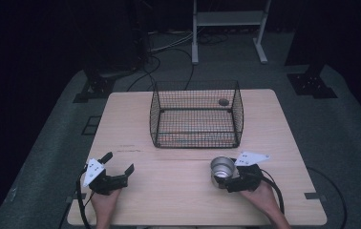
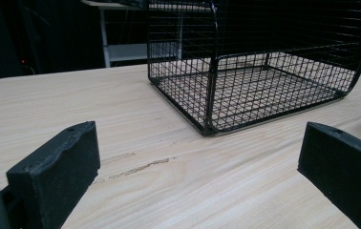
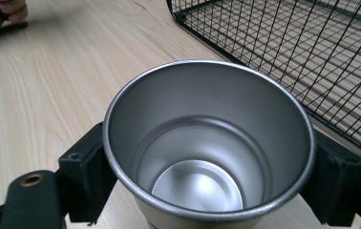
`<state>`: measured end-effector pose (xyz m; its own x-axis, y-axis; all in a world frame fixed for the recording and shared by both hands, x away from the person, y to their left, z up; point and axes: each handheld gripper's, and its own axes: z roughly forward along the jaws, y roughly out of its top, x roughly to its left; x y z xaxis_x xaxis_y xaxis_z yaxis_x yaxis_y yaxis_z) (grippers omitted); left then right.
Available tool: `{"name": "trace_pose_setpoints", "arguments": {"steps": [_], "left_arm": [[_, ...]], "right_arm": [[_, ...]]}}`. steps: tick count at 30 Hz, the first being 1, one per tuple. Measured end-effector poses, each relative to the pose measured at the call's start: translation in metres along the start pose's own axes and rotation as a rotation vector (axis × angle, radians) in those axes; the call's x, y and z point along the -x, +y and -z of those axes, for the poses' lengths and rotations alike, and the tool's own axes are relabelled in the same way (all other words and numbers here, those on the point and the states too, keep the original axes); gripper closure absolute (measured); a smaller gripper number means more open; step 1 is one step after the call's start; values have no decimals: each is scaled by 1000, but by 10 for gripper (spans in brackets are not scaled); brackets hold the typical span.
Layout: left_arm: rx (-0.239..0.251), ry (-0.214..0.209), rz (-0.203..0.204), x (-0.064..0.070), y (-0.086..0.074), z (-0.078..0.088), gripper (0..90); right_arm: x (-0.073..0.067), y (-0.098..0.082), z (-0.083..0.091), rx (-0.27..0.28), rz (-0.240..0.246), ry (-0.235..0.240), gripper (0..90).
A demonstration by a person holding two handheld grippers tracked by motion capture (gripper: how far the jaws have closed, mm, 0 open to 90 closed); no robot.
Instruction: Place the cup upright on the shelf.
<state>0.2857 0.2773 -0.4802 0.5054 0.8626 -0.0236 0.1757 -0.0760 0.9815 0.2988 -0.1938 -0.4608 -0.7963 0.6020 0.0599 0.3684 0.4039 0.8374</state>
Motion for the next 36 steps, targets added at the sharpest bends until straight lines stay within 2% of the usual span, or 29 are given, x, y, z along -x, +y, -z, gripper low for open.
{"name": "trace_pose_setpoints", "arguments": {"steps": [4,7,20,30,36], "left_arm": [[0,0,-1,0,0,0,0],[0,1,-1,0,0,0,0],[2,-2,-2,0,0,0,0],[1,1,-2,1,0,0,0],[2,1,-3,1,0,0,0]], "right_arm": [[0,4,3,21,4,2,179],[2,5,3,14,5,-3,179],[6,17,14,54,-18,8,180],[11,40,26,91,-26,39,180],[14,54,28,89,-22,52,179]]}}
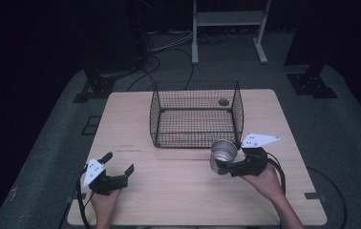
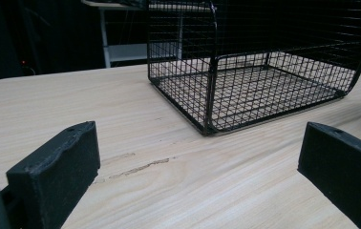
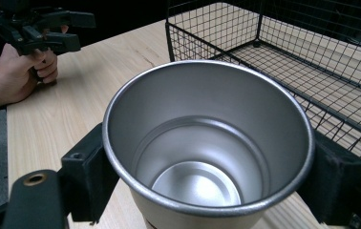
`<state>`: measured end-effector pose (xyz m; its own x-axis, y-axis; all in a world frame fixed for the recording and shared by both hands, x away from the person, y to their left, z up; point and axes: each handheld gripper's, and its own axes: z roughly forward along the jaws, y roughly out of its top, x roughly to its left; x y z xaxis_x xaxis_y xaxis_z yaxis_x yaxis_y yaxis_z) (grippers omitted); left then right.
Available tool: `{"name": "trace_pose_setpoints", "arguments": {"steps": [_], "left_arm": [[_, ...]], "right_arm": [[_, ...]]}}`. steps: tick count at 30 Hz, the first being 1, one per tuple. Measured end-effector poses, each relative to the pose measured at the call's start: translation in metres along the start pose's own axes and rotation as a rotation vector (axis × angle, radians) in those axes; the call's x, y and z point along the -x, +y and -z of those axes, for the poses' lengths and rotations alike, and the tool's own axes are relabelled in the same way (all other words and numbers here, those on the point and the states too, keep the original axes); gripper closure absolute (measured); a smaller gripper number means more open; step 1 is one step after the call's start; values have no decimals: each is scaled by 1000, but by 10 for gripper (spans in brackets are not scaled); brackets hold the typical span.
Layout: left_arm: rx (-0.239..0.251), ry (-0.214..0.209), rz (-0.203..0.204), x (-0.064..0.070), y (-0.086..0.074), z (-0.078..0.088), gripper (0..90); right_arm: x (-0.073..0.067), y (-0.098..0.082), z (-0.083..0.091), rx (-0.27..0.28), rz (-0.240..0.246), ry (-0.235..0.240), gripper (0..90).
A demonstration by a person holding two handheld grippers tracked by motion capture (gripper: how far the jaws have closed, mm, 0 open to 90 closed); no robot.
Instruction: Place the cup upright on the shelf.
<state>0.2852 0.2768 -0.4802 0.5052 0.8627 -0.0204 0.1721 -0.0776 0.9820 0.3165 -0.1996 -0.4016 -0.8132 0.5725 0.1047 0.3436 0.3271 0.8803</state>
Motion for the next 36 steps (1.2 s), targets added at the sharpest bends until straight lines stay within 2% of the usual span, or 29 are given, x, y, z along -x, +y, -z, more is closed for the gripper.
{"name": "trace_pose_setpoints", "arguments": {"steps": [6,7,12,21,36], "left_arm": [[-1,-1,0,0,0,0,0],[-1,-2,1,0,0,0,0],[-1,-2,1,0,0,0,0],[-5,-1,1,0,0,0,0],[4,-2,4,0,0,-1,0]], "right_arm": [[2,12,0,-2,2,14,179],[3,20,1,4,-7,33,179],[5,33,1,15,-8,48,179],[10,52,-2,1,-8,43,179],[29,86,-19,-18,-27,28,179]]}}
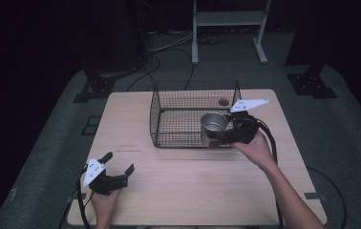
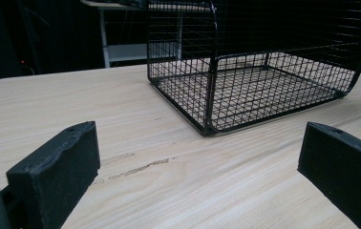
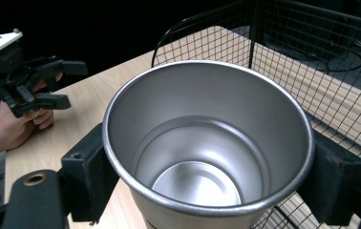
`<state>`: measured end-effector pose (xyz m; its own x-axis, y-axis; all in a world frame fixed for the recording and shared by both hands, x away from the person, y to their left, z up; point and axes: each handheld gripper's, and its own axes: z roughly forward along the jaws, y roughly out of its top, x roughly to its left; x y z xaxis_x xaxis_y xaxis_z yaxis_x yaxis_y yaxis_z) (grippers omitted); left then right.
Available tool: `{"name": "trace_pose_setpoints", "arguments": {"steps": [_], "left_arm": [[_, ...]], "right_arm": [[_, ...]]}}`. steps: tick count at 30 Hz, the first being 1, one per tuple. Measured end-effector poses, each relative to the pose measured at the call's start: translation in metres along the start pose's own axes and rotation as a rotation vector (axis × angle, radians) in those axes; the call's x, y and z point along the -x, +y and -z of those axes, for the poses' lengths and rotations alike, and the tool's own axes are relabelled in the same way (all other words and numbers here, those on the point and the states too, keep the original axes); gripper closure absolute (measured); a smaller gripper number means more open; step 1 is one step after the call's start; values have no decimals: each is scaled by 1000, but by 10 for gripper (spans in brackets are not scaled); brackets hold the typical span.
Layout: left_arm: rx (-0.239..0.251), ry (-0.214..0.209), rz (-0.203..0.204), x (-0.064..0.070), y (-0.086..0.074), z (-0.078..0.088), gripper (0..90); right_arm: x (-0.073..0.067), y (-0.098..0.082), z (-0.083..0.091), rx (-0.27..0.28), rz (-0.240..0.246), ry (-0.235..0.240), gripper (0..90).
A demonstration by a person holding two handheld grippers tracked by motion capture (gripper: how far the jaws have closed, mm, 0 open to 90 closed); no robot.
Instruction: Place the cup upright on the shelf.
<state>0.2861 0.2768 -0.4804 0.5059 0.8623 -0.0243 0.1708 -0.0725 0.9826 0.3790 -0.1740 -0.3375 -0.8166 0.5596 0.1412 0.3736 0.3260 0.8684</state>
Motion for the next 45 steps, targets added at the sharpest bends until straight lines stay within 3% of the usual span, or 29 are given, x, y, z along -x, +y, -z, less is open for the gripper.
{"name": "trace_pose_setpoints", "arguments": {"steps": [24,32,40,45], "left_arm": [[-8,-6,-8,0,0,0,0],[-4,-4,-5,0,0,0,0],[-8,-4,-8,0,0,-1,0],[-7,-8,-4,0,0,0,0]], "right_arm": [[21,40,-27,-30,-5,-11,179],[30,52,-42,-39,-22,-18,179],[35,67,-56,-62,-1,-34,179],[38,74,-67,-61,-20,-25,179]]}}
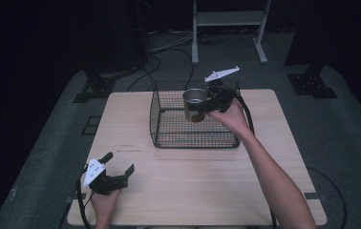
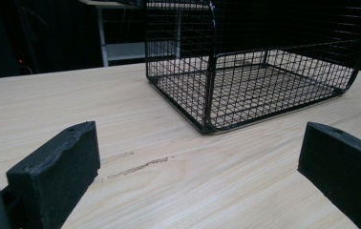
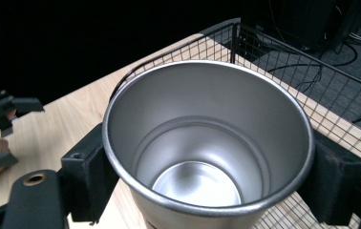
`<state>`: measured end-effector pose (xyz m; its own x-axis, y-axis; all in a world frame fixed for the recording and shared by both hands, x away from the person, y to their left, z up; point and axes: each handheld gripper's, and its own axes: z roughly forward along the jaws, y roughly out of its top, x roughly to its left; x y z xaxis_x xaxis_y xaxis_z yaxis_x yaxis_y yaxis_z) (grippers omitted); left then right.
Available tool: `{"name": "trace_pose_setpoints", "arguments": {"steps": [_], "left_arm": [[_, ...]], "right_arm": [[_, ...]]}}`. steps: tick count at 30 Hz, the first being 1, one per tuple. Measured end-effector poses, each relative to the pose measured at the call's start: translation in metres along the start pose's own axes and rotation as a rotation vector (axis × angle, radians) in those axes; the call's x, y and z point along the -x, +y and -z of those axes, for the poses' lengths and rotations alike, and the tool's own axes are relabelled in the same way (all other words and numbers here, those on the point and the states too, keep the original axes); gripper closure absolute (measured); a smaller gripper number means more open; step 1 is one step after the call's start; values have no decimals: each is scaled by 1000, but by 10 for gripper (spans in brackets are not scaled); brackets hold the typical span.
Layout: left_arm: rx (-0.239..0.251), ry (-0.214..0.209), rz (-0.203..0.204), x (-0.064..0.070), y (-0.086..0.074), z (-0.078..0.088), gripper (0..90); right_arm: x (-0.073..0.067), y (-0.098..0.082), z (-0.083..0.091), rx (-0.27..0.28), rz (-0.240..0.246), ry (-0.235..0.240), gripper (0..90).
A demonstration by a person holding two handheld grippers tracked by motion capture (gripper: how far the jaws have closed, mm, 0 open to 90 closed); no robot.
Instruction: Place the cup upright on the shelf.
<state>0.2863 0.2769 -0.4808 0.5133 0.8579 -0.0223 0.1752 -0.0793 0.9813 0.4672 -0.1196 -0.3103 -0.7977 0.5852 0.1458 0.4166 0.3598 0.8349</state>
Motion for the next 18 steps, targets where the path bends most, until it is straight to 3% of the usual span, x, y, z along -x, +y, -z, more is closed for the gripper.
{"name": "trace_pose_setpoints", "arguments": {"steps": [2,11,18], "left_arm": [[-1,-1,-1,0,0,0,0],[-7,-7,-12,1,1,-1,0],[-5,-8,-19,2,1,-1,0]], "right_arm": [[2,3,-7,-2,-4,8,179],[12,15,-38,-47,1,-40,179],[22,12,-60,-91,-12,-54,178]]}}
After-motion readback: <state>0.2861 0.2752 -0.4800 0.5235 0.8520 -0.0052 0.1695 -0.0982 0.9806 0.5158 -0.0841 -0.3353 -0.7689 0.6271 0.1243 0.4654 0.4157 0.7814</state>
